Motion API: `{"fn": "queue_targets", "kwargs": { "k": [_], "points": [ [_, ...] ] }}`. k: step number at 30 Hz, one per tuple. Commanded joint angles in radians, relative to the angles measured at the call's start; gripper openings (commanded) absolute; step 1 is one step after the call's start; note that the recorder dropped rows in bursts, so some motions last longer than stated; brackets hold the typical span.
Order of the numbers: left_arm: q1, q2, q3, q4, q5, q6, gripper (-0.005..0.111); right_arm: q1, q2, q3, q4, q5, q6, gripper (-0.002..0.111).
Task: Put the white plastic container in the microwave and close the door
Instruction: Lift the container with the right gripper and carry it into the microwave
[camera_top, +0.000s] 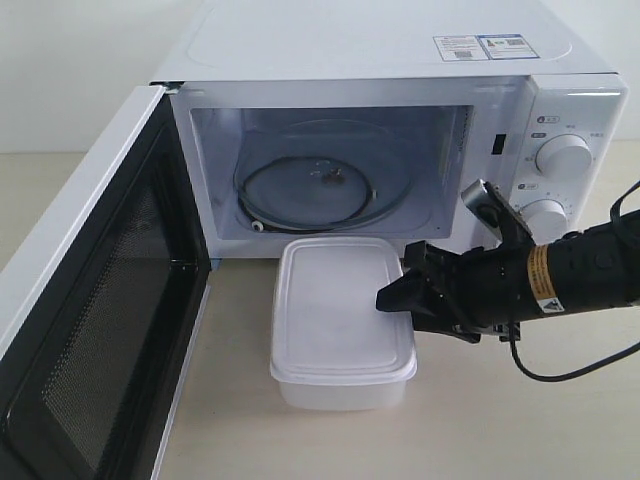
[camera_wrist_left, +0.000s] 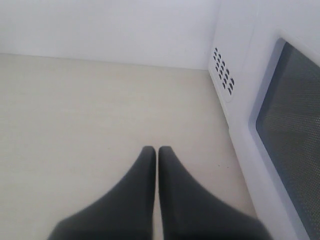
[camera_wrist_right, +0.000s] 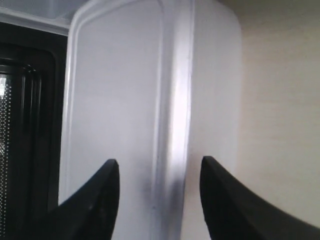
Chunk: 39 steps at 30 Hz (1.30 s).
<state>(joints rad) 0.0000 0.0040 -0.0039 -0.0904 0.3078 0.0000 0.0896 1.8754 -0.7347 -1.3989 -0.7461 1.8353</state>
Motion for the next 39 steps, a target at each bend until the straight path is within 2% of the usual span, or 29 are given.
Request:
{"fn": "queue_targets", "kwargs": {
  "k": [1, 5, 13, 19, 22, 28, 39],
  "points": [
    [0.002, -0.004, 0.004, 0.000, -0.012, -0.008, 0.004, 0.001, 0.001, -0.028, -0.014, 0.003, 0.025, 0.047],
    [0.002, -0.004, 0.004, 0.000, -0.012, -0.008, 0.004, 0.001, 0.001, -0.032, -0.058, 0.026, 0.074, 0.043],
    [0.002, -0.004, 0.004, 0.000, -0.012, -0.008, 0.004, 0.001, 0.001, -0.032, -0.179, 0.085, 0.195, 0.043],
    [0.002, -0.004, 0.004, 0.000, -0.012, -0.008, 0.004, 0.001, 0.001, -0.032, -0.184, 0.076, 0.226, 0.043],
    [0.002, -0.004, 0.004, 0.000, -0.012, -0.008, 0.004, 0.001, 0.001, -0.032, -0.184, 0.040, 0.224, 0.033],
    [0.002, -0.004, 0.004, 0.000, -0.012, -0.008, 0.004, 0.001, 0.001, -0.032, -0.191, 0.009, 0.192, 0.001],
    [0.002, -0.004, 0.004, 0.000, -0.012, -0.008, 0.004, 0.001, -0.009, -0.032, -0.207, -0.086, 0.166, 0.000]
  ]
}}
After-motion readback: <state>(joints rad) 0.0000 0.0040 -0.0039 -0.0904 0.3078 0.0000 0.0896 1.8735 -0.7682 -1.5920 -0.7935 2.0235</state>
